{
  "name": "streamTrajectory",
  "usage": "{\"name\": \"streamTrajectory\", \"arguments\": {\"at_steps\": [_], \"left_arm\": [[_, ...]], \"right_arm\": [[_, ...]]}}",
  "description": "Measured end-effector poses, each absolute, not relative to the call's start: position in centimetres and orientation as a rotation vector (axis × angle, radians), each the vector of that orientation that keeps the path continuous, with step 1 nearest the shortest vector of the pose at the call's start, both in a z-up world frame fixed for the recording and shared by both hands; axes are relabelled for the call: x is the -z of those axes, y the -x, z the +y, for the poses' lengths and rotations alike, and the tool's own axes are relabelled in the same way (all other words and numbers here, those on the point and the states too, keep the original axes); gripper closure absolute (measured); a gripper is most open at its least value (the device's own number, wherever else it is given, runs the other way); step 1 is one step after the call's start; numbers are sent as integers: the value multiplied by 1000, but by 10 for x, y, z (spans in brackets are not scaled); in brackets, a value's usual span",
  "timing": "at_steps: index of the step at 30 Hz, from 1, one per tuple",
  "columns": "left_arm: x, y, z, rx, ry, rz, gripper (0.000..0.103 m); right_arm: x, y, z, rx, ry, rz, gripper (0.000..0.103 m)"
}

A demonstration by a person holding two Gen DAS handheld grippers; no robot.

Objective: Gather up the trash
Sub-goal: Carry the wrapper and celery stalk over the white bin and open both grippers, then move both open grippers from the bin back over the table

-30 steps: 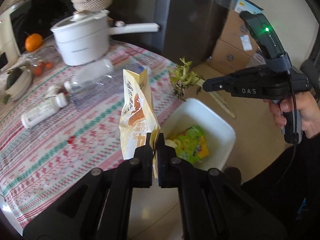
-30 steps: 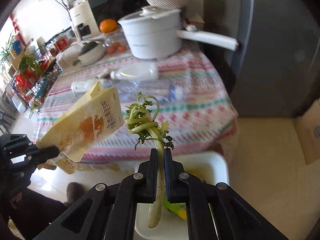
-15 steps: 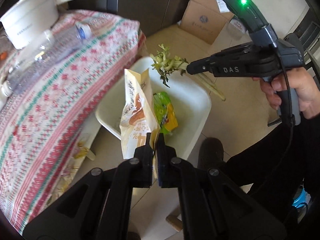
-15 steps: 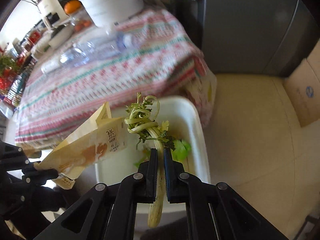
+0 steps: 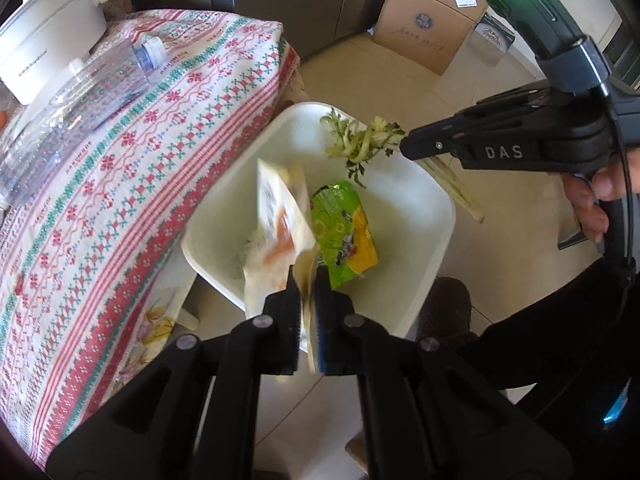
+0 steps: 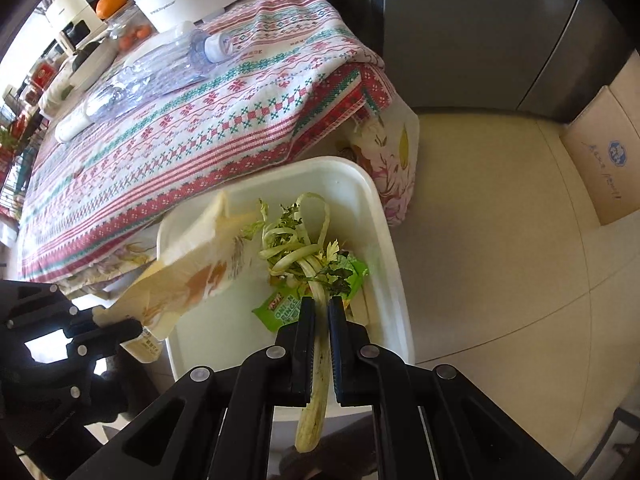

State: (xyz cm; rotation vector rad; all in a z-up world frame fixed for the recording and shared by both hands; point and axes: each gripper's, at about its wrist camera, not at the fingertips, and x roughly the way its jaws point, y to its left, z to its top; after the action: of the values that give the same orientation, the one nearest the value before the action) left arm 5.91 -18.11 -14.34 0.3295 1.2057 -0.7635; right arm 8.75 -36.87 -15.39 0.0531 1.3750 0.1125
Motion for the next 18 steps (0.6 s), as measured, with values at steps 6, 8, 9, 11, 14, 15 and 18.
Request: {"name": "streamTrajectory", "arguments": {"at_steps": [6, 8, 9, 11, 14, 15, 18], "left_arm": [[138, -56, -178, 749, -356, 1170, 65], [136, -55, -178, 746, -367, 1156, 59], [135, -54, -177, 745, -370, 1151, 56], [133, -54, -175, 740, -374, 1141, 52], [130, -55, -173, 738, -374, 1134, 50], [129, -55, -172, 735, -375, 1131, 49], [126, -57, -169, 725, -375, 1121, 45]], "right_arm": [[151, -91, -373, -100, -86, 1363, 68], [147, -92, -374, -95, -89, 1348, 58], [145, -92, -374, -95, -92, 1342, 58], [141, -92, -375, -94, -93, 1334, 56], [139, -93, -374, -88, -88, 1328, 52], [138, -92, -374, -87, -87, 1326, 52], [136, -92, -373, -85, -85, 1321, 50]]}}
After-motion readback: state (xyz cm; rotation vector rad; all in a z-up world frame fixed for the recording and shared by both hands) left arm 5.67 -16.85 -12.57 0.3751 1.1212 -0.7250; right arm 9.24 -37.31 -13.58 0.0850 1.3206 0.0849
